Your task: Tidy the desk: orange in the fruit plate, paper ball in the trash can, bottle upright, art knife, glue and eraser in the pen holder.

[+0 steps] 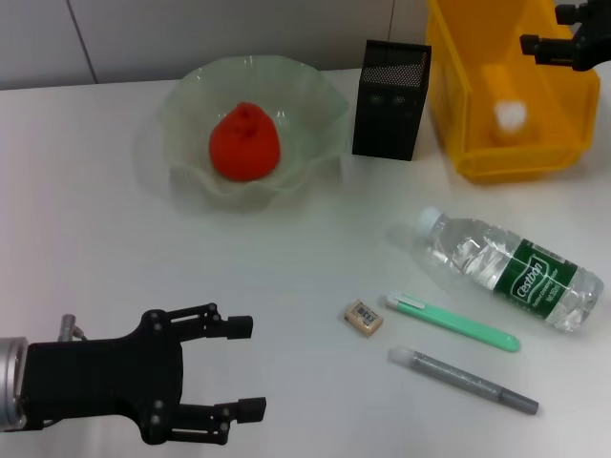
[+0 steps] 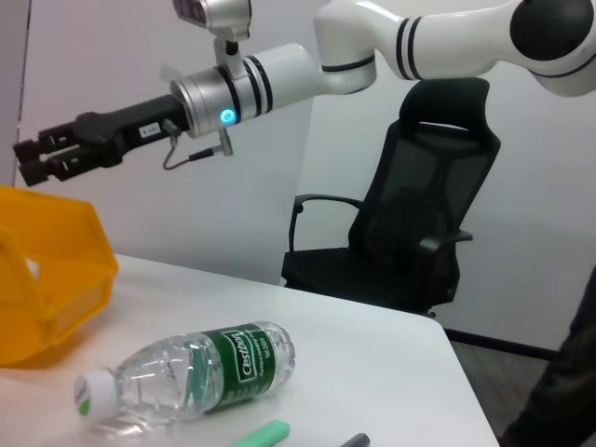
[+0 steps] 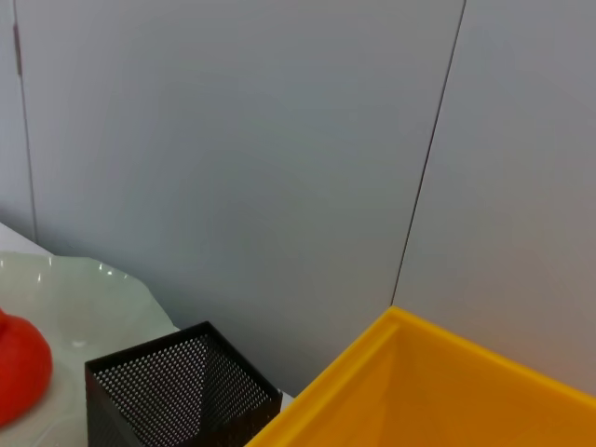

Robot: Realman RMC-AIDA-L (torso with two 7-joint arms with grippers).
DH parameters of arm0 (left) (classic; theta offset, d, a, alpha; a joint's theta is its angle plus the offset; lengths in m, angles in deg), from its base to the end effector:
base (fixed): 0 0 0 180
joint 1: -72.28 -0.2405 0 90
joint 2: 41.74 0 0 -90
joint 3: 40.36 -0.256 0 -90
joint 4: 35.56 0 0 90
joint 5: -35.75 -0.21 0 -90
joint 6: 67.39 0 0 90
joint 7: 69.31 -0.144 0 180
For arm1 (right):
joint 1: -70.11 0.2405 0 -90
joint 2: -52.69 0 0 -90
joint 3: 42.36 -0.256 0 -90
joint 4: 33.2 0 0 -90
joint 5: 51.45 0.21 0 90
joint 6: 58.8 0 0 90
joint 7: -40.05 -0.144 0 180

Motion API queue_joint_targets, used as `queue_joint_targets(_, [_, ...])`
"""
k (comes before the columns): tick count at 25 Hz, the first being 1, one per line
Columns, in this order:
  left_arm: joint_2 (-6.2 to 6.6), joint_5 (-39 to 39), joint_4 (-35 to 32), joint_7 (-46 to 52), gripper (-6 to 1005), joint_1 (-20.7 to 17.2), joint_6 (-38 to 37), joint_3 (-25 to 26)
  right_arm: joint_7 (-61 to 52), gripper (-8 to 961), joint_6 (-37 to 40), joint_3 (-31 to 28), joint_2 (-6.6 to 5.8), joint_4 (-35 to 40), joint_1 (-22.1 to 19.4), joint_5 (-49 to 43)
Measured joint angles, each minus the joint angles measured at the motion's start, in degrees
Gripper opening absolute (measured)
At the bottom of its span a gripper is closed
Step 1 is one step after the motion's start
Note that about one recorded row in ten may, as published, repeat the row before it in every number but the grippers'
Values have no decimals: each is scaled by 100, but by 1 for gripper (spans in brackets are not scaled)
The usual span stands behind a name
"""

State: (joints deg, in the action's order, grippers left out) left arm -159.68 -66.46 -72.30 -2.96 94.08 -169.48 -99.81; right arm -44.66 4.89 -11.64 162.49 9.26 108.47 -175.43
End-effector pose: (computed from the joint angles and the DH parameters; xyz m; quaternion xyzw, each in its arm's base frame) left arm -0.2570 0.2558 -0.0224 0.9533 0.0989 0.2852 0.0113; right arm 0.2905 0.4331 0.1239 -0.8796 0.2146 0.1009 0.4124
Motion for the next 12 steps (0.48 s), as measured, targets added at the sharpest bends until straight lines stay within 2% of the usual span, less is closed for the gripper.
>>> queue_joint_targets(6, [0,-2,20,-16,840,0,15,138,-301,653,361,24,51,319,-76,-7])
queue_joint_targets(10, [0,-2,26,-22,840,-10,15,145,-1270,728,794,457,177,1240,-364,-64])
queue_joint_targets(11, [0,-2,26,-22,840,-10,15,145,-1270,747,794,457,177,1240,-364,-64])
queue_joint_targets(12, [0,-2,27,-23,840,-15,15,145,-1941,766,1033,805,220,1859,-554,-209])
